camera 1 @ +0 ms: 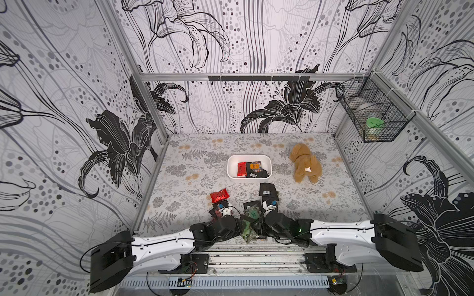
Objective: Put the tea bags into the storage box
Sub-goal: Pick up the tea bag from the center of the board.
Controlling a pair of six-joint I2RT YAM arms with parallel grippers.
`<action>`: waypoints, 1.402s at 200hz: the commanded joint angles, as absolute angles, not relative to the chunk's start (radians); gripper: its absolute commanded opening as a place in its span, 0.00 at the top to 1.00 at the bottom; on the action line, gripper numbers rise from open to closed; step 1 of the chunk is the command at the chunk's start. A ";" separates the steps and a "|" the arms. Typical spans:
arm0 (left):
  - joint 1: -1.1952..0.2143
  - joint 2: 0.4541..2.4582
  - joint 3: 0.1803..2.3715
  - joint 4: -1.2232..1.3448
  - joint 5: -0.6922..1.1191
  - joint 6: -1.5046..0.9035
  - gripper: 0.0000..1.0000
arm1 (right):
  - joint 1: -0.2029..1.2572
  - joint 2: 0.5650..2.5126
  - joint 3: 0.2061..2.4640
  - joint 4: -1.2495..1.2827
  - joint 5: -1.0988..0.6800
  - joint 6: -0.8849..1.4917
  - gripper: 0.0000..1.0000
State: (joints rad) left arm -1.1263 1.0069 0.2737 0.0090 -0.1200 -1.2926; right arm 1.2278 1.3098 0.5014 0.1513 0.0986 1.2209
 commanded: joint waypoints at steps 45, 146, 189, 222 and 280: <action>-1.131 1.068 0.219 0.096 -0.160 -1.348 0.75 | 1.235 1.384 0.540 0.183 0.114 1.251 0.61; -1.134 1.173 0.209 0.134 -0.161 -1.359 0.75 | 1.236 1.437 0.558 0.181 0.120 1.252 0.60; -1.137 1.203 0.209 0.144 -0.158 -1.358 0.75 | 1.235 1.469 0.578 0.195 0.116 1.243 0.60; -1.136 1.204 0.207 0.145 -0.166 -1.358 0.75 | 1.236 1.492 0.592 0.195 0.120 1.241 0.60; -1.138 1.177 0.199 0.138 -0.177 -1.363 0.74 | 1.235 1.521 0.615 0.198 0.123 1.227 0.63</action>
